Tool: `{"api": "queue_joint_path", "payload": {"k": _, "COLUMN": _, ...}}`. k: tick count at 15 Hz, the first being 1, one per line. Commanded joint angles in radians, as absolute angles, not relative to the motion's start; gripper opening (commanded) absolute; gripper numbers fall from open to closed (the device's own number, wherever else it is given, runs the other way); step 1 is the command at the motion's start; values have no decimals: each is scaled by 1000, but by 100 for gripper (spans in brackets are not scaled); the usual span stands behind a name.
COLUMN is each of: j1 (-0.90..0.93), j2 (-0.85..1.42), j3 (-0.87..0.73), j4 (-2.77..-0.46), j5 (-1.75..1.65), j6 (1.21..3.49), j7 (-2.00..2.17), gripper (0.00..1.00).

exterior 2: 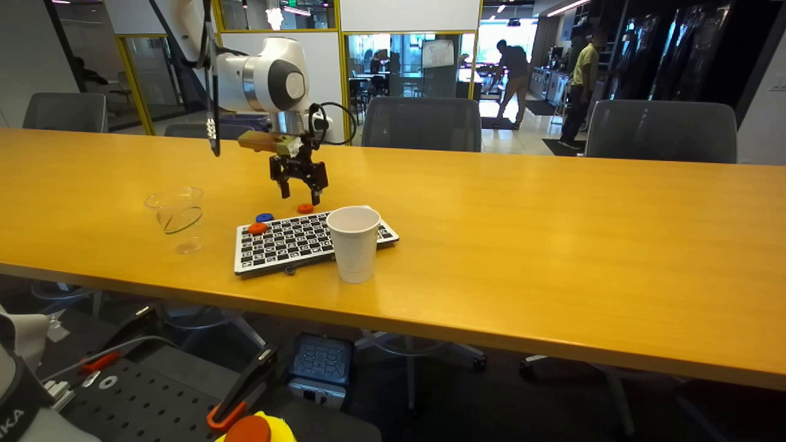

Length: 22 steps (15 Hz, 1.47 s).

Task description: Put the four orange rings inside the white cup, put the blue ring inside the clear cup

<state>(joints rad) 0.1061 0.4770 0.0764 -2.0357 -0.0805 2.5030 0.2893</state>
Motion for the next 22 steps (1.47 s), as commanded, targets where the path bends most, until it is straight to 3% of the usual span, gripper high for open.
{"api": "queue_joint_path", "payload": {"k": 1, "j1": 114, "j2": 507, "j3": 65, "j4": -1996, "j5": -43, "j6": 2509, "j7": 246, "gripper": 100}}
{"api": "queue_joint_path", "payload": {"k": 11, "j1": 109, "j2": 535, "j3": 58, "j4": -1980, "j5": -15, "j6": 2507, "j7": 220, "gripper": 100}}
{"api": "queue_joint_path", "payload": {"k": 15, "j1": 110, "j2": 533, "j3": 56, "j4": -1986, "j5": -15, "j6": 2512, "j7": 223, "gripper": 56}}
{"api": "queue_joint_path", "payload": {"k": 20, "j1": 110, "j2": 525, "j3": 51, "j4": -1986, "j5": -14, "j6": 2510, "j7": 229, "gripper": 19}}
{"api": "queue_joint_path", "payload": {"k": 22, "j1": 110, "j2": 521, "j3": 51, "j4": -1989, "j5": -10, "j6": 2506, "j7": 232, "gripper": 18}}
